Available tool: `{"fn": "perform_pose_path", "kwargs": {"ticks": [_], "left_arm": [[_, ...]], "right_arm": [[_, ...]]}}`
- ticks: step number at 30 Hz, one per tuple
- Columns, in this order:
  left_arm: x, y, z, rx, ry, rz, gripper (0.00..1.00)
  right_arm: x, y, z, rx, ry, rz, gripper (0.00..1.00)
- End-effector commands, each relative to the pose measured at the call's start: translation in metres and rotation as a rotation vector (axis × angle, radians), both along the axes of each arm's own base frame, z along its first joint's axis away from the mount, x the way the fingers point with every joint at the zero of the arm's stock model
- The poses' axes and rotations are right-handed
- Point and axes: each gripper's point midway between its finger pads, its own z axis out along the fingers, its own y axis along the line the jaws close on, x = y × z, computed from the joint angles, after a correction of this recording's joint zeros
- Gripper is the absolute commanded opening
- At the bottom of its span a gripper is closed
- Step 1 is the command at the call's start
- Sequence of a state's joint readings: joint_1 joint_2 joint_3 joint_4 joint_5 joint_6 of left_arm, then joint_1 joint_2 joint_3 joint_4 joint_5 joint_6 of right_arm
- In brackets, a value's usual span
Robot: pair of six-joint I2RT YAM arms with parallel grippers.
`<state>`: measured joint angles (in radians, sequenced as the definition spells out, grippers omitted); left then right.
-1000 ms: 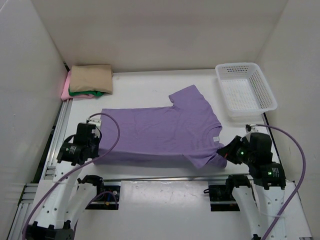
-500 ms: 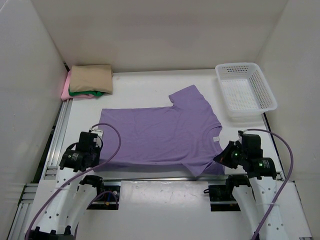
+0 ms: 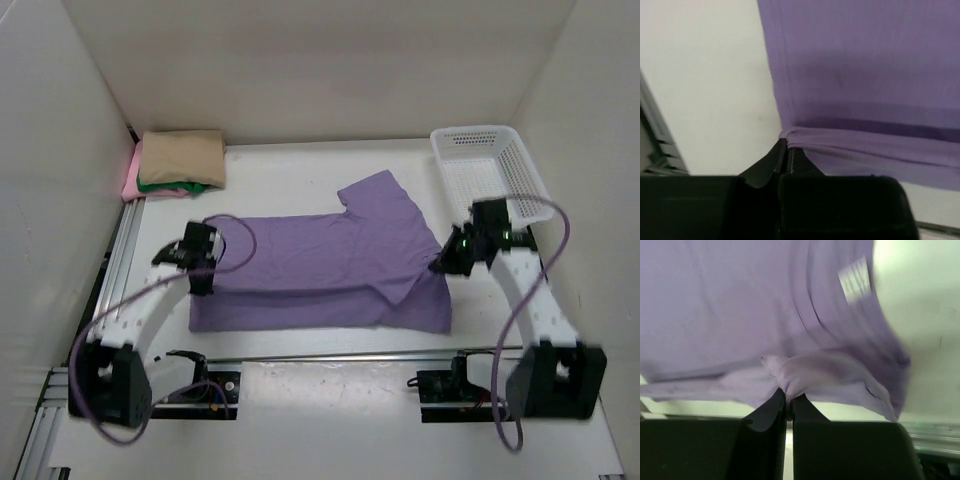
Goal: Fold and stack the t-shirts
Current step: Flatten out the tshirt
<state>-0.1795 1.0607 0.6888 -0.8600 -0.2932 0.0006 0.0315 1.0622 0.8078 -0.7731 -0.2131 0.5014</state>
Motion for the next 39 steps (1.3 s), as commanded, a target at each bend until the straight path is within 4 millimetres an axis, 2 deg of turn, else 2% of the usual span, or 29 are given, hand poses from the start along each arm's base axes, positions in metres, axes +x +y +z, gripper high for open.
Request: {"fn": "perform_pose_path", "kwargs": {"ticks": [1, 2, 3, 4, 5, 6, 7, 8, 9, 10, 11, 12, 18, 20, 21, 22, 23, 24, 25, 26, 27, 29, 30, 33, 34, 36, 37, 38, 39], "left_arm": [[0.126, -0.010, 0.084, 0.004, -0.333, 0.042, 0.10], [0.158, -0.008, 0.111, 0.010, -0.389, 0.066, 0.10], [0.220, 0.000, 0.175, 0.036, -0.528, 0.125, 0.10], [0.247, 0.000, 0.210, 0.042, -0.611, 0.148, 0.10], [0.270, 0.004, 0.245, 0.042, -0.695, 0.177, 0.10], [0.299, 0.002, 0.252, 0.047, -0.723, 0.188, 0.10], [0.312, 0.004, 0.330, 0.017, -0.912, 0.218, 0.10], [0.320, 0.003, 0.352, 0.003, -0.969, 0.223, 0.10], [0.336, -0.003, 0.353, 0.002, -0.986, 0.224, 0.10], [0.333, -0.003, 0.390, -0.021, -1.078, 0.233, 0.10], [0.335, -0.003, 0.392, -0.024, -1.087, 0.234, 0.10], [0.336, -0.010, 0.392, -0.034, -1.087, 0.218, 0.10], [0.322, -0.022, 0.357, -0.053, -0.984, 0.154, 0.10], [0.310, -0.023, 0.353, -0.062, -0.964, 0.137, 0.10], [0.307, -0.022, 0.327, -0.048, -0.902, 0.133, 0.10], [0.303, -0.024, 0.316, -0.052, -0.873, 0.120, 0.10], [0.290, -0.025, 0.317, -0.064, -0.869, 0.106, 0.10], [0.283, -0.025, 0.285, -0.055, -0.793, 0.096, 0.10], [0.275, -0.024, 0.273, -0.049, -0.764, 0.094, 0.10], [0.262, -0.023, 0.274, -0.057, -0.764, 0.087, 0.10], [0.250, -0.026, 0.239, -0.045, -0.685, 0.073, 0.10], [0.227, -0.024, 0.226, -0.046, -0.656, 0.066, 0.10], [0.211, -0.025, 0.191, -0.032, -0.575, 0.052, 0.10], [0.175, -0.027, 0.162, -0.026, -0.517, 0.029, 0.10], [0.156, -0.027, 0.127, -0.011, -0.438, 0.014, 0.10], [0.131, -0.026, 0.110, -0.007, -0.411, 0.000, 0.10], [0.112, -0.024, 0.082, 0.007, -0.344, -0.012, 0.10], [0.102, -0.022, 0.072, 0.011, -0.326, -0.013, 0.10], [0.092, -0.019, 0.069, 0.010, -0.329, -0.013, 0.10]], "right_arm": [[0.124, -0.008, 0.078, -0.009, -0.269, -0.024, 0.00], [0.166, -0.011, 0.165, 0.003, -0.436, -0.027, 0.00], [0.203, -0.009, 0.169, 0.019, -0.407, -0.029, 0.00], [0.225, -0.013, 0.204, 0.023, -0.469, -0.044, 0.00], [0.254, -0.012, 0.201, 0.042, -0.427, -0.068, 0.00], [0.267, -0.011, 0.307, 0.067, -0.693, -0.068, 0.00], [0.273, -0.013, 0.334, 0.096, -0.763, -0.071, 0.00], [0.278, -0.016, 0.355, 0.146, -0.812, -0.111, 0.00], [0.279, -0.013, 0.388, 0.182, -0.925, -0.110, 0.00], [0.288, -0.021, 0.371, 0.198, -0.894, -0.143, 0.00], [0.268, -0.018, 0.394, 0.233, -0.952, -0.156, 0.00], [0.268, -0.023, 0.406, 0.231, -1.036, -0.153, 0.00], [0.251, -0.019, 0.355, 0.165, -0.924, -0.084, 0.00], [0.235, -0.013, 0.349, 0.171, -0.906, -0.045, 0.00], [0.229, -0.011, 0.340, 0.169, -0.887, -0.026, 0.00], [0.226, -0.009, 0.306, 0.171, -0.811, -0.022, 0.00], [0.210, -0.005, 0.306, 0.166, -0.816, -0.007, 0.00], [0.202, -0.004, 0.295, 0.160, -0.796, -0.003, 0.00], [0.183, -0.004, 0.296, 0.142, -0.814, 0.012, 0.00], [0.174, -0.002, 0.254, 0.136, -0.726, 0.010, 0.00], [0.164, -0.003, 0.238, 0.129, -0.697, -0.002, 0.00], [0.130, 0.006, 0.219, 0.114, -0.688, 0.029, 0.00], [0.116, 0.009, 0.173, 0.112, -0.591, 0.026, 0.00], [0.072, 0.022, 0.132, 0.108, -0.549, 0.071, 0.00], [0.050, 0.027, 0.100, 0.117, -0.493, 0.070, 0.00], [0.030, 0.026, 0.069, 0.117, -0.438, 0.058, 0.00], [0.018, 0.027, 0.061, 0.118, -0.435, 0.056, 0.00], [0.003, 0.026, 0.031, 0.123, -0.359, 0.042, 0.00], [-0.003, 0.026, 0.026, 0.123, -0.365, 0.042, 0.00]]}}
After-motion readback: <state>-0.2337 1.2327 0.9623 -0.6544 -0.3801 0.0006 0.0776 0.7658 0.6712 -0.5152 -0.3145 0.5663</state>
